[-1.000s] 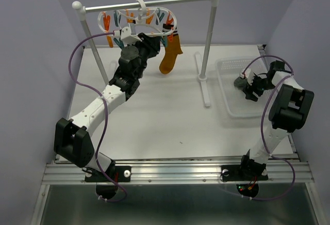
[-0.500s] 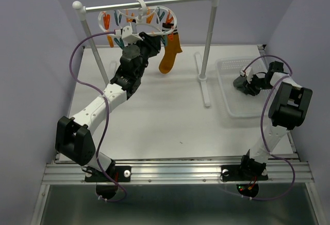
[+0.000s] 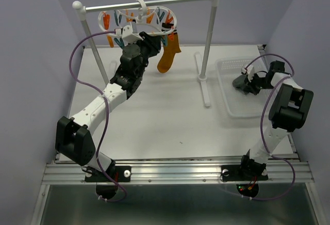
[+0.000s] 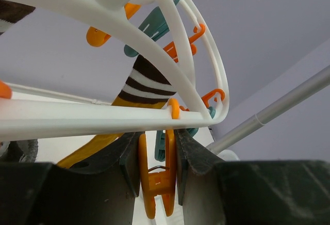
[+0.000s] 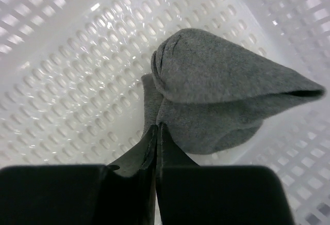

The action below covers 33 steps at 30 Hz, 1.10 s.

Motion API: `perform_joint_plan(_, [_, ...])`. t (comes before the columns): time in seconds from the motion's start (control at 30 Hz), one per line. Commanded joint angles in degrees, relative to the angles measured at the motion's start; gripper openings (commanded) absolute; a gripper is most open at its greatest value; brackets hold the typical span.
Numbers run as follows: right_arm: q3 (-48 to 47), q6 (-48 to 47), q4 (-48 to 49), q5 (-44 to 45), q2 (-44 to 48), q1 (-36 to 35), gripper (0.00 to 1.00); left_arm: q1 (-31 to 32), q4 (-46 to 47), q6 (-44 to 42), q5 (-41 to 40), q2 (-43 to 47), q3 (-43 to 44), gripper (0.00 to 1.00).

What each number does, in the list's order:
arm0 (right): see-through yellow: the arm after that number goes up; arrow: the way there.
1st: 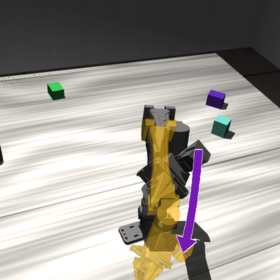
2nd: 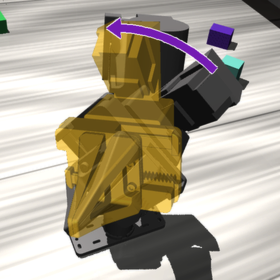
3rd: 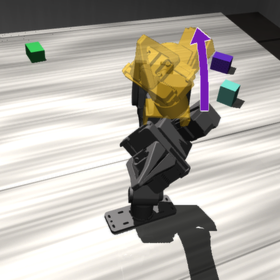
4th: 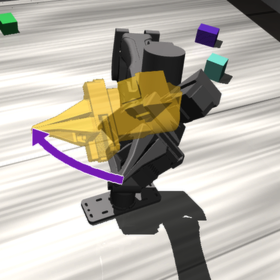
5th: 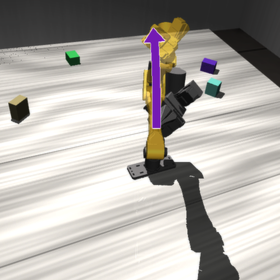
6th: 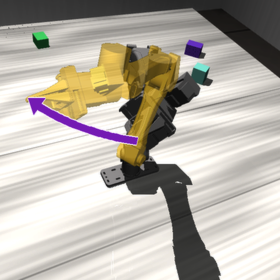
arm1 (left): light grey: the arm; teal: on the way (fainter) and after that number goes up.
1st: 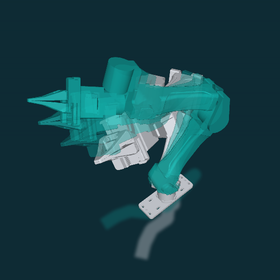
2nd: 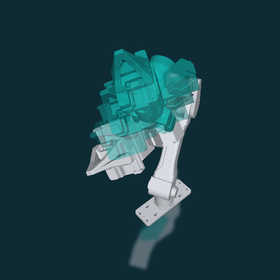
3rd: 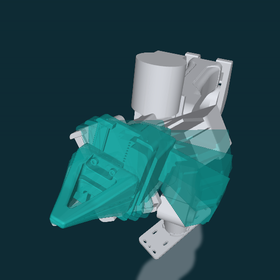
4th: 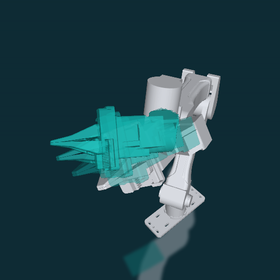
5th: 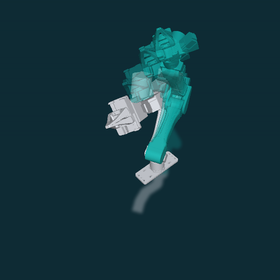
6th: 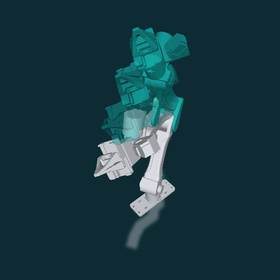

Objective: Clip the socks to the hanger
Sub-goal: Pick up the sock from the bin.

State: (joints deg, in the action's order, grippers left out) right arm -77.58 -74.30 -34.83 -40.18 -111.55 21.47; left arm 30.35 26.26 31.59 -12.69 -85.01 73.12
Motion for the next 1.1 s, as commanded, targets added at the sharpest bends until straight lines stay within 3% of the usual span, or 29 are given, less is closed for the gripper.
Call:
perform_joint_plan(0.0, [-2.12, 6.95, -3.73, -5.07, 8.35, 0.15, 0.01, 0.68, -4.20, -0.31, -0.32, -0.07, 1.41, 0.00])
perform_joint_plan(0.3, [-7.67, 8.47, -18.42, -19.30, 17.94, 0.15, 0.01, 0.59, -5.25, -0.48, 2.05, 1.16, 1.58, 0.00])
perform_joint_plan(0.53, [-11.98, 22.44, -14.23, -33.80, 22.06, 0.15, 0.01, 0.59, -5.43, -0.31, 2.67, 2.66, 1.14, 0.00])
perform_joint_plan(0.6, [-11.54, 29.26, -8.01, -40.04, 23.12, 0.15, 0.01, 0.59, -5.43, 0.13, 2.84, 2.75, 1.32, 0.00])
perform_joint_plan(0.67, [-9.53, 44.02, 4.03, -41.99, 24.62, -2.22, 0.01, 0.59, -5.43, 0.48, 3.46, 2.83, 1.49, 0.00])
perform_joint_plan(0.8, [-8.74, 65.08, 16.51, -31.56, 26.29, -11.43, 0.01, 0.68, -5.34, 1.10, 4.25, 2.92, 1.58, 0.00])
perform_joint_plan(0.87, [-2.69, 78.35, 35.98, -29.43, 27.61, -16.28, 0.01, 0.59, -5.08, 1.01, 5.04, 3.27, 1.58, 0.00])
perform_joint_plan(0.9, [-0.84, 91.40, 43.72, -28.82, 28.05, -17.16, 0.01, 0.59, -4.91, 0.93, 5.04, 3.45, 1.58, 0.00])
perform_joint_plan(0.93, [0.14, 95.97, 52.76, -28.55, 27.88, -17.95, 0.01, 0.68, -4.90, 0.93, 4.95, 3.71, 1.50, 0.00])
perform_joint_plan(1.07, [5.14, 107.33, 65.12, -20.04, 29.62, -22.53, 0.01, 0.59, -4.64, 1.01, 5.39, 4.68, 0.97, 0.00])
